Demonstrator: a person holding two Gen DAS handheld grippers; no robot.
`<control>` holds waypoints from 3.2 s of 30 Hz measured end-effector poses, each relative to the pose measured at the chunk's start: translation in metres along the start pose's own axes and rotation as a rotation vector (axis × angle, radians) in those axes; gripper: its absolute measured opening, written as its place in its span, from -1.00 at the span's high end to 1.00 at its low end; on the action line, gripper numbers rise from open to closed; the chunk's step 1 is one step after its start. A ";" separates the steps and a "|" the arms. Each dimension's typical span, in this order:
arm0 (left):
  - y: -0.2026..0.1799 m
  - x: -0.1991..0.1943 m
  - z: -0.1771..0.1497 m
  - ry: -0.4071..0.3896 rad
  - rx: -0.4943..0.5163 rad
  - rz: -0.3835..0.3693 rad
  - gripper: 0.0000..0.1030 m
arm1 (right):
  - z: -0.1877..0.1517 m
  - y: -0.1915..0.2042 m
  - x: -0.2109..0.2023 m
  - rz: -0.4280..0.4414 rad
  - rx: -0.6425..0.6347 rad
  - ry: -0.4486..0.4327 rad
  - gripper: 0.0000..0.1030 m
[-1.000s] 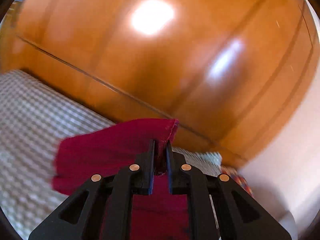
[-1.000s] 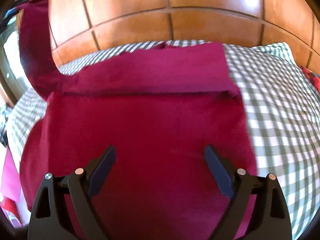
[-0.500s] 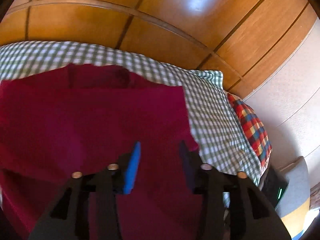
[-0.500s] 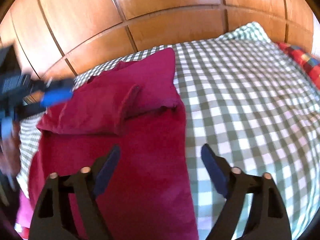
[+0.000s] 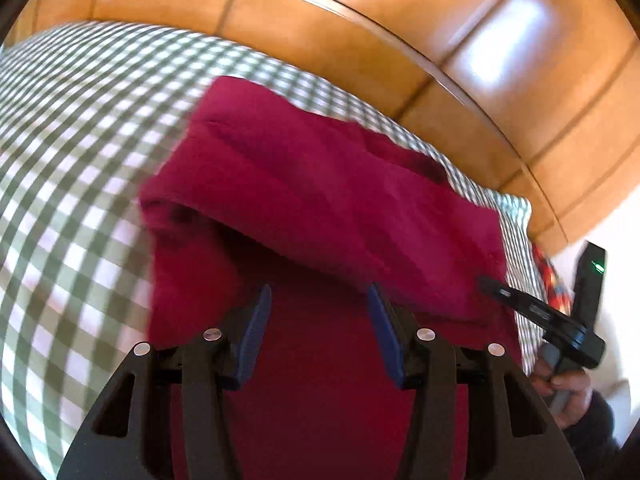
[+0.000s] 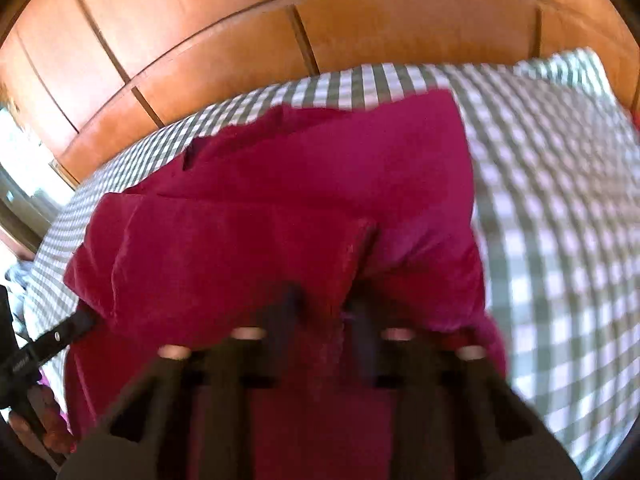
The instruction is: Fold small clothes
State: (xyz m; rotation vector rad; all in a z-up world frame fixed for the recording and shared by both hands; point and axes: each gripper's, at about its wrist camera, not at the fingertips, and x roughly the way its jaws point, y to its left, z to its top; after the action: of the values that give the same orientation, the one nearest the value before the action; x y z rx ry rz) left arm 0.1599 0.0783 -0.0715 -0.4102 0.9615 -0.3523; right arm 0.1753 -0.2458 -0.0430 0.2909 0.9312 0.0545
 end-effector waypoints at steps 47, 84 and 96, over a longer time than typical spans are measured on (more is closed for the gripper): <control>0.034 0.022 0.048 -0.032 -0.098 0.045 0.09 | -0.029 0.007 0.013 -0.151 -0.149 -0.094 0.06; 0.043 0.005 0.071 -0.034 0.093 0.255 0.78 | -0.026 0.010 0.021 -0.180 -0.173 -0.130 0.01; 0.031 -0.053 -0.077 0.038 0.250 0.336 0.37 | -0.026 0.015 0.021 -0.211 -0.189 -0.125 0.00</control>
State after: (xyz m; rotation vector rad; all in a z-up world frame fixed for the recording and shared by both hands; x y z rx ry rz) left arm 0.0706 0.1165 -0.0876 -0.0118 0.9896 -0.1711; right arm 0.1682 -0.2222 -0.0700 0.0201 0.8218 -0.0686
